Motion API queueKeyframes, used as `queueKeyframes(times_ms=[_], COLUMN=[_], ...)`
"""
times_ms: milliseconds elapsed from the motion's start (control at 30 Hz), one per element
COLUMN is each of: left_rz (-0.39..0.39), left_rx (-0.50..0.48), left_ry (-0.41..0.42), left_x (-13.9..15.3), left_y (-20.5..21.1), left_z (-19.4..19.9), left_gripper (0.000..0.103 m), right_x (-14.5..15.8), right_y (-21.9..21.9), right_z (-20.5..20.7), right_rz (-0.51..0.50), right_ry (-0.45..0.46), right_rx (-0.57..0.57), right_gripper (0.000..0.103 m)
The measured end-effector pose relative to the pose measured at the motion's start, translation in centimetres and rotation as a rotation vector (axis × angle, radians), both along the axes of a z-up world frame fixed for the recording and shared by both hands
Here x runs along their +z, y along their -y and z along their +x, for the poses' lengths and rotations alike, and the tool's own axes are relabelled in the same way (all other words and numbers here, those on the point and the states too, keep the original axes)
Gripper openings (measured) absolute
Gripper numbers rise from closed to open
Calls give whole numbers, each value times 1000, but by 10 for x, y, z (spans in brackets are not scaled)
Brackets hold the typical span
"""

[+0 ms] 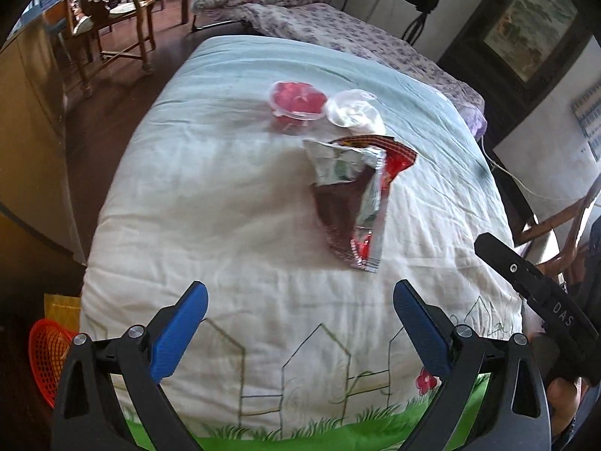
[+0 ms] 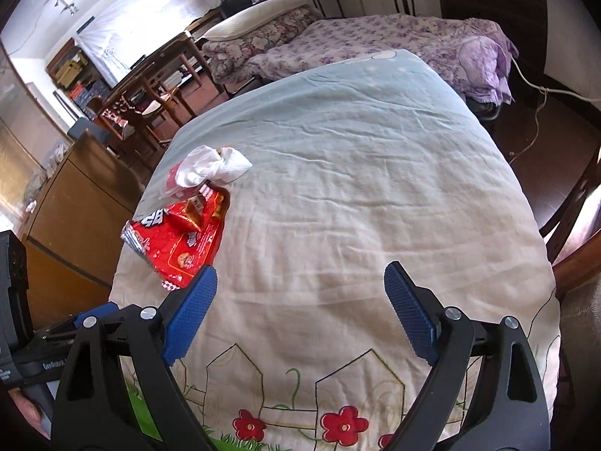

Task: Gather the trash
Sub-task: 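Grasp the silver-red snack bag with the left gripper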

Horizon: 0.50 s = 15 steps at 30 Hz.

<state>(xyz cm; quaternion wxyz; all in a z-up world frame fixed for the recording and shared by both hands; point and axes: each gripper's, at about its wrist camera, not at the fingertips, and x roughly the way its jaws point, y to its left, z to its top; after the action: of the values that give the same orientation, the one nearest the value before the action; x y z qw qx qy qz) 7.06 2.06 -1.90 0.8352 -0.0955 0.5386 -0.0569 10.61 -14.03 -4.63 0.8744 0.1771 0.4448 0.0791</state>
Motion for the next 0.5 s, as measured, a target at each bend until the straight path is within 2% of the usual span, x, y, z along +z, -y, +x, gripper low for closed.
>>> queueKeyframes(times_ms=[133,500], left_rz=[17,28], left_rx=[-22,-30], left_ry=[-14,-36], left_x=[-7,-22], left_y=[11,32], left_z=[9,31], left_gripper=[97,97], right_x=[-4,-8], right_y=[5,3], right_z=[1,3], right_rz=[27,22], right_ry=[-16,-34], right_rx=[-20,-18], right_gripper=[90,90])
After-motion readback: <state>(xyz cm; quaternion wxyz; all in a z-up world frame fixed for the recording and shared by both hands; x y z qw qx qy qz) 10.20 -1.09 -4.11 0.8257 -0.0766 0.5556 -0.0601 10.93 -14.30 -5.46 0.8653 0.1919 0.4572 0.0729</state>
